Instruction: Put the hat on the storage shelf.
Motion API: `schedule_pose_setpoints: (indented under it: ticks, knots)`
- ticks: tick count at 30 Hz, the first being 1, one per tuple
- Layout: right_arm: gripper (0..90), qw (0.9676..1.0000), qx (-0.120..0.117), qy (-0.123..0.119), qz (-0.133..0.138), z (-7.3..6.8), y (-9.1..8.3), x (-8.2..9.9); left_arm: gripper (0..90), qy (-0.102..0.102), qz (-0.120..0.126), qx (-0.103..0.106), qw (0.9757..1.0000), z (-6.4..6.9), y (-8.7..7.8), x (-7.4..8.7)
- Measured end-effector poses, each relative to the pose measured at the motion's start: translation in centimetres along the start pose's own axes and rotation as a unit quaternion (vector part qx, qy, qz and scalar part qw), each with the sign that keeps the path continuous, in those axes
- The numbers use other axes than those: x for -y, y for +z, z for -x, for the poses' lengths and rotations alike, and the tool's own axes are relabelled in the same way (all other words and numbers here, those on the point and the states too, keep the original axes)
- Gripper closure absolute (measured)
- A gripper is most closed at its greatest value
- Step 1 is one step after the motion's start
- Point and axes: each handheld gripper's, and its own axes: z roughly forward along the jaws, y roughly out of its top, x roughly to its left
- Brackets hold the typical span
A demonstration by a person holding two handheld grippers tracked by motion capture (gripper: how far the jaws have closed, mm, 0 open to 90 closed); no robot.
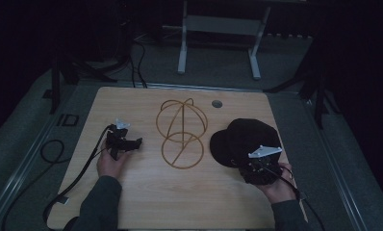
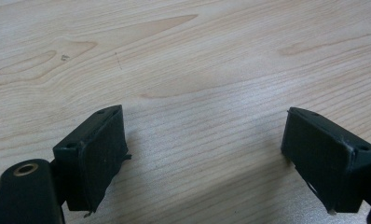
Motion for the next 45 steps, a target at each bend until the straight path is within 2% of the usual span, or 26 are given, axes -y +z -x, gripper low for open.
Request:
schedule_pose_setpoints:
  ticks: [5, 16, 25, 34, 40, 45]
  knots:
    - [41.1, 0.9999, 0.006, -0.015, -0.005, -0.3, 0.4, -0.9, 13.4, 0.000, 0.000, 0.000, 1.0000, 0.0, 0.0, 0.0]
    - [40.6, 0.9998, 0.011, -0.017, 0.007, -0.5, 0.9, -2.8, 13.4, 0.000, 0.000, 0.000, 1.0000, 0.0, 0.0, 0.0]
    - [35.9, 0.9997, 0.008, -0.020, -0.008, -0.6, 2.2, -5.0, 13.5, 0.000, 0.000, 0.000, 1.0000, 0.0, 0.0, 0.0]
    - [31.3, 0.9995, 0.013, -0.009, -0.027, 0.0, 4.3, -6.5, 13.5, -0.001, 0.001, 0.000, 1.0000, 0.0, 0.1, 0.0]
    - [31.9, 0.9993, 0.014, -0.003, -0.035, 0.3, 5.1, -7.4, 13.6, 0.000, 0.000, 0.000, 1.0000, 0.0, 0.1, -0.1]
    - [34.9, 0.9976, 0.003, 0.032, -0.061, 1.5, 7.0, -8.1, 13.6, 0.000, 0.000, 0.000, 1.0000, 0.0, 0.1, -0.1]
